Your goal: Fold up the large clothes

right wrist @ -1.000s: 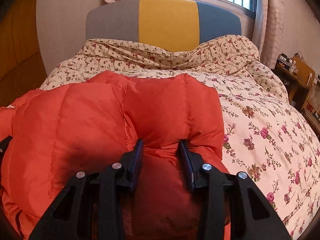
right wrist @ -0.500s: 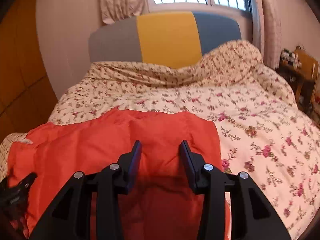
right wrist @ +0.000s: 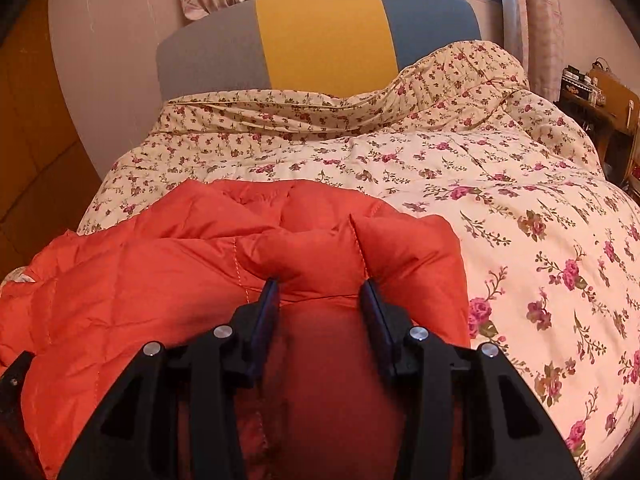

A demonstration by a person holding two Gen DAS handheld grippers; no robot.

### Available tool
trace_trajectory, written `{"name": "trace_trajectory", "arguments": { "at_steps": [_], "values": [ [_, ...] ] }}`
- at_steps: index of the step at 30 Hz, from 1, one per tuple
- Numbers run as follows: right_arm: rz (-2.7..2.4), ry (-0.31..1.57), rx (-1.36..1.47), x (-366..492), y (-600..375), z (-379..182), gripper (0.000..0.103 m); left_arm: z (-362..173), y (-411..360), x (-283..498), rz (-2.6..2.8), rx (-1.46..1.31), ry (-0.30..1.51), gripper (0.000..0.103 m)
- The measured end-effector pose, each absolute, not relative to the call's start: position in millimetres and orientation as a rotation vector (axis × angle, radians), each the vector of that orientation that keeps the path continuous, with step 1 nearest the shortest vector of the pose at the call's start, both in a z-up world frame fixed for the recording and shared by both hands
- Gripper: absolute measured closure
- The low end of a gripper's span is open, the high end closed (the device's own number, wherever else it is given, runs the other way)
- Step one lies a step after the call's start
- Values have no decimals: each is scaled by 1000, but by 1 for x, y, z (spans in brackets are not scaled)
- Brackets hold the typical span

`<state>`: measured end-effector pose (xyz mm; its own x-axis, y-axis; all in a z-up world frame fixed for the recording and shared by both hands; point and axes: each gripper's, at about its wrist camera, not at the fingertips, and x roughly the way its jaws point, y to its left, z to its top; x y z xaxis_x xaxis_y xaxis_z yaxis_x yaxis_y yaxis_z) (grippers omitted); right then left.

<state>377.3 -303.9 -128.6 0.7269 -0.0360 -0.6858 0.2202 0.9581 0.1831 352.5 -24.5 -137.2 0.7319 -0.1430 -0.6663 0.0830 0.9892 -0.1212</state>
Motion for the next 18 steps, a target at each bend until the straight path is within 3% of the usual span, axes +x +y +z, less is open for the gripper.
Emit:
{"name": "trace_trajectory", "arguments": {
  "at_steps": [5,9,18],
  "values": [
    [-147,738,256,376,-303,-127,60,-105,-29,356,-98,-41,638,3],
    [-147,734,256,375,-303,-127,59,-135,-22,400,-41,7,784,3],
    [-132,727,275,373,-305,-124,58,-153,-17,404,-71,10,781,3]
  ]
}}
